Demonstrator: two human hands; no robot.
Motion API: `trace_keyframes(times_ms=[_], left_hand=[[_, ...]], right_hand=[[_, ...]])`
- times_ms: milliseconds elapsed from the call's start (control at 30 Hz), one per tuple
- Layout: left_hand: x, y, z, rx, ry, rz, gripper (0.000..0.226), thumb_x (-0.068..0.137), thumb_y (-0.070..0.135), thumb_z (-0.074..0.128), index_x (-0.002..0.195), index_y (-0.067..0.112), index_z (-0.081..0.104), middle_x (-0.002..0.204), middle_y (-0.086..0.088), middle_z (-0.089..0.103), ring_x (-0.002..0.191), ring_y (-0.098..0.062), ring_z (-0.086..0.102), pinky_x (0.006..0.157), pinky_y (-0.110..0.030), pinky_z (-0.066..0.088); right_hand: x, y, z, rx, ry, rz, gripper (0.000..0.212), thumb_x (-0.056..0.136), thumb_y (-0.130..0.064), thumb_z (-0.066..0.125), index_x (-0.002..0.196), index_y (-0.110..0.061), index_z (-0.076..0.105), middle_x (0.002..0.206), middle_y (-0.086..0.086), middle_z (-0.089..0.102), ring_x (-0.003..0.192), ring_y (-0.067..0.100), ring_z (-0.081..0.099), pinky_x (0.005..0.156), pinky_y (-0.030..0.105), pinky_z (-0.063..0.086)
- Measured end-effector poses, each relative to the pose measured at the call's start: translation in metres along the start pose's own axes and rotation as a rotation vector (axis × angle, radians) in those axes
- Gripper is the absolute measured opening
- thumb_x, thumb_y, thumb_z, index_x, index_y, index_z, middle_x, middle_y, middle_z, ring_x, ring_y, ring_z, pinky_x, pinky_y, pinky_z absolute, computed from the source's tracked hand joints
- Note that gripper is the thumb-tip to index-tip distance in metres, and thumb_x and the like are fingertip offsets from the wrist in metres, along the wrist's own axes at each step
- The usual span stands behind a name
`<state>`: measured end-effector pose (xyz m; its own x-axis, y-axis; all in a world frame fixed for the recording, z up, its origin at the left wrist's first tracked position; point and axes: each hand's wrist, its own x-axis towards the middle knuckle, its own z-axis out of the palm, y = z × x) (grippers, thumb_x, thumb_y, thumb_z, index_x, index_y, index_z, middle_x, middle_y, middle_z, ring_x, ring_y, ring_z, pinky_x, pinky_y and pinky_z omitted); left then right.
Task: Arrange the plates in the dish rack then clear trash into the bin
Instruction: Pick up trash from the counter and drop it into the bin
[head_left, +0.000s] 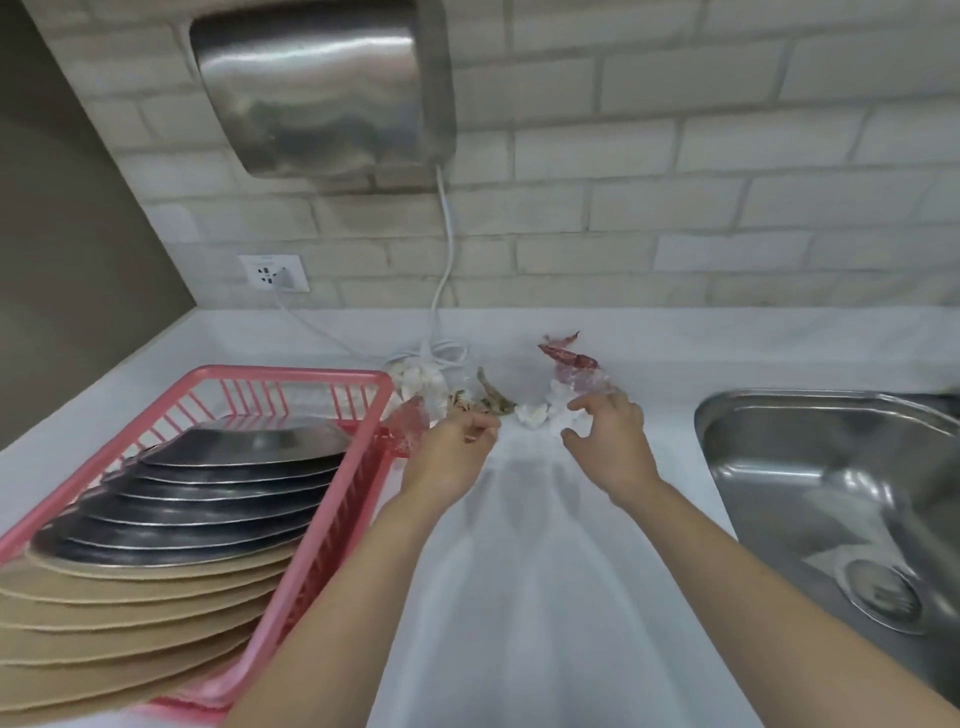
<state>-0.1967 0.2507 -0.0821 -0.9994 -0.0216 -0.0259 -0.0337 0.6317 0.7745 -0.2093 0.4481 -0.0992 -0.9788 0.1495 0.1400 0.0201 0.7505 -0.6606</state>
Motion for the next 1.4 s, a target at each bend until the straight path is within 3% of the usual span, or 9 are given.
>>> trace_keyframes(times_ms=[300, 567, 733, 867, 967, 1067, 1133, 1233, 1400], left_hand=[[0.029, -0.017, 0.034, -0.029, -0.106, -0.021, 0.019, 0.097, 0.033, 0.054, 0.108, 0.036, 0.069, 0.102, 0.020, 0.062, 0.088, 0.000, 0.060, 0.075, -0.026, 0.048], [0.045, -0.006, 0.051, -0.084, -0.121, -0.045, 0.019, 0.097, 0.032, 0.054, 0.110, 0.036, 0.067, 0.098, 0.023, 0.059, 0.091, 0.001, 0.059, 0.083, -0.028, 0.050], [0.046, 0.016, 0.073, -0.247, -0.079, -0.032, 0.024, 0.097, 0.035, 0.057, 0.119, 0.025, 0.062, 0.109, 0.010, 0.060, 0.094, -0.010, 0.062, 0.083, -0.026, 0.047], [0.050, 0.040, 0.080, -0.409, -0.059, -0.023, 0.048, 0.094, 0.053, 0.053, 0.133, 0.027, 0.047, 0.125, 0.003, 0.056, 0.115, -0.019, 0.058, 0.102, -0.044, 0.046], [0.050, 0.055, 0.078, -0.505, -0.007, -0.041, 0.092, 0.072, 0.081, 0.055, 0.148, 0.038, 0.027, 0.149, 0.001, 0.032, 0.128, -0.018, 0.047, 0.105, -0.052, 0.044], [0.047, 0.067, 0.072, -0.480, 0.062, -0.006, 0.098, 0.066, 0.082, 0.060, 0.148, 0.050, 0.017, 0.159, 0.009, 0.004, 0.146, -0.019, 0.019, 0.112, -0.052, 0.033], [0.044, 0.069, 0.067, -0.437, 0.040, -0.014, 0.090, 0.067, 0.081, 0.060, 0.143, 0.044, 0.032, 0.158, 0.003, 0.014, 0.147, -0.019, 0.019, 0.114, -0.041, 0.029], [0.034, 0.062, 0.056, -0.471, -0.053, -0.140, 0.073, 0.070, 0.076, 0.057, 0.126, 0.030, 0.053, 0.136, 0.005, 0.051, 0.123, -0.012, 0.051, 0.092, -0.028, 0.040], [0.018, 0.040, 0.044, -0.670, -0.254, -0.298, 0.070, 0.068, 0.076, 0.063, 0.126, 0.037, 0.059, 0.116, 0.012, 0.069, 0.101, -0.012, 0.069, 0.086, -0.045, 0.058]], right_hand=[[0.069, 0.033, 0.013, -0.281, -0.054, 0.136, 0.118, 0.069, -0.030, 0.080, 0.153, -0.021, -0.002, 0.152, 0.002, 0.025, 0.124, 0.031, 0.034, 0.094, 0.039, 0.039], [0.080, 0.045, 0.016, -0.207, -0.085, 0.172, 0.083, 0.079, -0.020, 0.069, 0.145, -0.017, 0.019, 0.130, 0.014, 0.038, 0.117, 0.034, 0.036, 0.086, 0.041, 0.041], [0.060, 0.053, 0.012, -0.115, 0.161, 0.075, 0.062, 0.084, -0.014, 0.060, 0.140, -0.005, 0.033, 0.124, 0.017, 0.044, 0.112, 0.036, 0.038, 0.090, 0.039, 0.034], [0.036, 0.051, -0.002, 0.066, 0.326, 0.076, 0.054, 0.086, -0.008, 0.055, 0.138, -0.007, 0.038, 0.120, 0.015, 0.048, 0.111, 0.034, 0.037, 0.092, 0.039, 0.033], [0.027, 0.047, -0.010, 0.235, 0.174, 0.024, 0.052, 0.083, -0.013, 0.045, 0.134, -0.023, 0.043, 0.119, 0.002, 0.052, 0.111, 0.026, 0.039, 0.090, 0.033, 0.039], [0.024, 0.036, -0.017, 0.447, -0.136, 0.000, 0.055, 0.078, -0.025, 0.045, 0.131, -0.037, 0.051, 0.110, -0.005, 0.055, 0.110, 0.020, 0.049, 0.091, 0.028, 0.044], [0.019, 0.028, -0.020, 0.537, -0.281, 0.009, 0.046, 0.087, -0.018, 0.052, 0.131, -0.032, 0.055, 0.102, -0.006, 0.043, 0.097, 0.005, 0.050, 0.083, 0.011, 0.040], [0.014, 0.021, -0.021, 0.519, -0.305, -0.079, 0.052, 0.092, -0.006, 0.053, 0.136, -0.032, 0.050, 0.093, -0.008, 0.027, 0.079, -0.001, 0.039, 0.078, -0.001, 0.034], [0.003, 0.000, -0.007, 0.559, -0.267, -0.144, 0.061, 0.081, -0.012, 0.071, 0.130, -0.036, 0.044, 0.087, -0.008, 0.042, 0.074, 0.000, 0.045, 0.073, 0.012, 0.039]])
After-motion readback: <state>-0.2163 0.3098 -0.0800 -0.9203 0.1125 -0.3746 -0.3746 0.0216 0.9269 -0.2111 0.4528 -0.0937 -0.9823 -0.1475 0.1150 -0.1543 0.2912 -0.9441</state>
